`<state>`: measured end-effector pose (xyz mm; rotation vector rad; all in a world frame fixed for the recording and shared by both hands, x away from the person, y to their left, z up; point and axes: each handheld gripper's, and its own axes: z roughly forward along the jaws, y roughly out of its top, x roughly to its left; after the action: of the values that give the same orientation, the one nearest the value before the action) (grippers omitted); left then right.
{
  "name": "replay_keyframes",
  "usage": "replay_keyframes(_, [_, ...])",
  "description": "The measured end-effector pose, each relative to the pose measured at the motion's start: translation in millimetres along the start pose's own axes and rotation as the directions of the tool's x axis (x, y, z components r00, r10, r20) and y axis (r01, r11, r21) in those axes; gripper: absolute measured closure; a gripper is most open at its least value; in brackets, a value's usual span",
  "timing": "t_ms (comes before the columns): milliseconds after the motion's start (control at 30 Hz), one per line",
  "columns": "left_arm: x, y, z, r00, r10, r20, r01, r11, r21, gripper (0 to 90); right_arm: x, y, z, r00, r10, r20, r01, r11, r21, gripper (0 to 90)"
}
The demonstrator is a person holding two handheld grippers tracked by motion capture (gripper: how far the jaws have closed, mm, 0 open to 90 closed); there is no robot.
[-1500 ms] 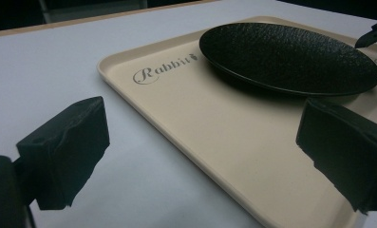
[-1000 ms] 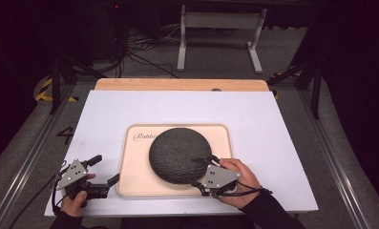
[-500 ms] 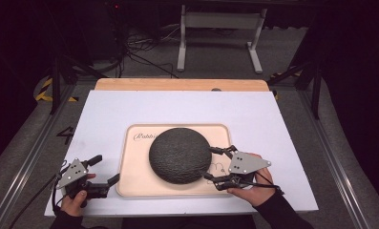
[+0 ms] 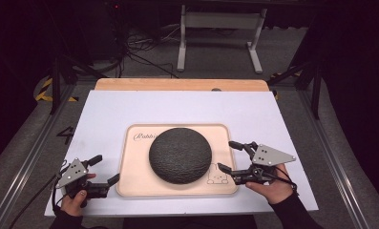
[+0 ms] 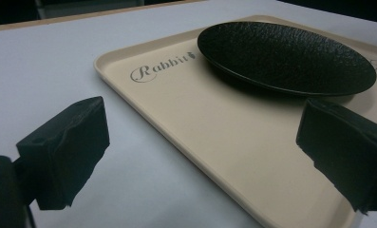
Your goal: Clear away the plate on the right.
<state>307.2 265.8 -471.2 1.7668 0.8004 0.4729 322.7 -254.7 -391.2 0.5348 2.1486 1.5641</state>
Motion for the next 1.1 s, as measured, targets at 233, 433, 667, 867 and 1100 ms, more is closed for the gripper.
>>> replay_keyframes(233, [0.3, 0.2, 0.6, 1.0, -0.002, 0.001, 0.002, 1.0, 0.004, 4.3, -16.0, -11.1, -16.5, 0.9965, 0.058, 0.06, -0.058, 0.998, 0.002, 15.7])
replay_keyframes(433, [0.2, 0.2, 0.6, 1.0, -0.006, 0.001, 0.006, 1.0, 0.004, 4.3, -31.0, -24.8, -31.3, 0.9917, 0.087, 0.095, -0.087, 0.996, 0.0, 12.9])
replay_keyframes(667, [0.9, 0.1, 0.2, 0.9999, -0.012, 0.001, 0.012, 0.9999, 0.003, 4.3, -43.2, -43.9, -43.6, 0.9894, 0.107, 0.098, -0.109, 0.994, 0.012, 9.8])
replay_keyframes(867, [2.3, 0.0, -0.2, 0.9998, -0.021, 0.004, 0.021, 0.9998, -0.005, 4.2, -51.4, -58.2, -51.8, 0.9826, 0.133, 0.13, -0.136, 0.991, 0.013, 8.7])
replay_keyframes(1100, [3.0, -0.2, -0.7, 0.9995, -0.029, 0.006, 0.029, 0.9995, -0.007, 4.1, -55.4, -69.7, -57.5, 0.9741, 0.169, 0.151, -0.174, 0.985, 0.019, 8.4])
